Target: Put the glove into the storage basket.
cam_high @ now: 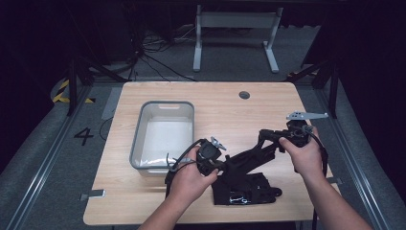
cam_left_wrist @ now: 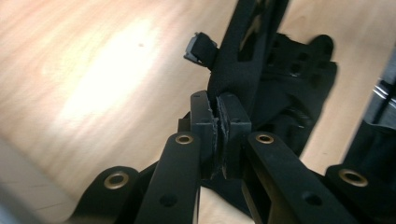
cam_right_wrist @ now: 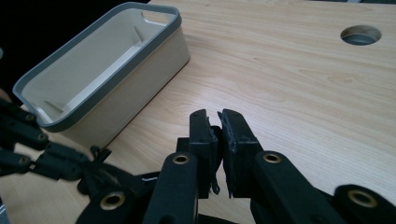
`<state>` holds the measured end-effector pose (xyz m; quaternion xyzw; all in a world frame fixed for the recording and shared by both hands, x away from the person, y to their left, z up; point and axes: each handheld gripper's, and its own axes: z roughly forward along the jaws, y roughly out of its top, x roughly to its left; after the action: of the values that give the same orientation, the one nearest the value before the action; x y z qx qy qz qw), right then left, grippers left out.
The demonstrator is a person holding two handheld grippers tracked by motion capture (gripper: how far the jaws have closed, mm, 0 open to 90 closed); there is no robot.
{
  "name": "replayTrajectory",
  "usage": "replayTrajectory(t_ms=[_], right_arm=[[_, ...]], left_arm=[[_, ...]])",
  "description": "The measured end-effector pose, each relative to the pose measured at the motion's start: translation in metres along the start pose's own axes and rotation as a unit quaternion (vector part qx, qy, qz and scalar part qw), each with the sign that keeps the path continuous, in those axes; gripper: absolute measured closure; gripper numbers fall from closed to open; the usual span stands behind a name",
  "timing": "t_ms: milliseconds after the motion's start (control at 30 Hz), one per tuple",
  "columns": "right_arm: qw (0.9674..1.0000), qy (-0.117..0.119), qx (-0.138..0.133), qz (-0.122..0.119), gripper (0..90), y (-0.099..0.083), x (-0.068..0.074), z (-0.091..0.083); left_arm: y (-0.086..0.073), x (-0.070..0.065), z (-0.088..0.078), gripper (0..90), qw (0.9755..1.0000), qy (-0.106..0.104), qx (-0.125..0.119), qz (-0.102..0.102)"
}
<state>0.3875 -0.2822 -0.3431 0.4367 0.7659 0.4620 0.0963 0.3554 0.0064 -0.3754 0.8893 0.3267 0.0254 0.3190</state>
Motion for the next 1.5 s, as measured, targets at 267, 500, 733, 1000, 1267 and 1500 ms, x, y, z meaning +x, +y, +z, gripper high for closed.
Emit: replayTrajectory(t_ms=[267, 500, 733, 1000, 1267, 1500], right_arm=[[0.9996, 0.022, 0.005, 0.015, 83.4, -0.01, -0.006, 0.009], [0.9993, 0.03, 0.009, 0.019, 83.3, -0.02, -0.006, 0.012], [0.999, 0.036, 0.008, 0.023, 83.3, -0.029, -0.007, 0.01], [0.9989, 0.035, 0.01, 0.029, 83.3, -0.037, -0.011, 0.01], [0.9988, 0.039, 0.011, 0.027, 83.2, -0.042, -0.008, 0.007], [0.9987, 0.041, 0.023, 0.02, 82.8, -0.051, -0.005, 0.001]], left_arm=[[-0.003, 0.014, 0.001, 86.6, 0.9998, 0.02, 0.002, -0.01], [-0.006, 0.012, -0.002, 86.5, 0.9997, 0.017, 0.018, -0.003], [-0.006, 0.006, -0.007, 86.5, 0.9997, 0.011, 0.022, 0.008], [-0.005, 0.005, -0.003, 86.5, 0.9994, 0.003, 0.031, 0.011], [-0.007, 0.0, -0.007, 86.3, 0.999, -0.004, 0.039, 0.021], [-0.009, -0.007, -0.007, 88.4, 0.9976, -0.013, 0.059, 0.034]])
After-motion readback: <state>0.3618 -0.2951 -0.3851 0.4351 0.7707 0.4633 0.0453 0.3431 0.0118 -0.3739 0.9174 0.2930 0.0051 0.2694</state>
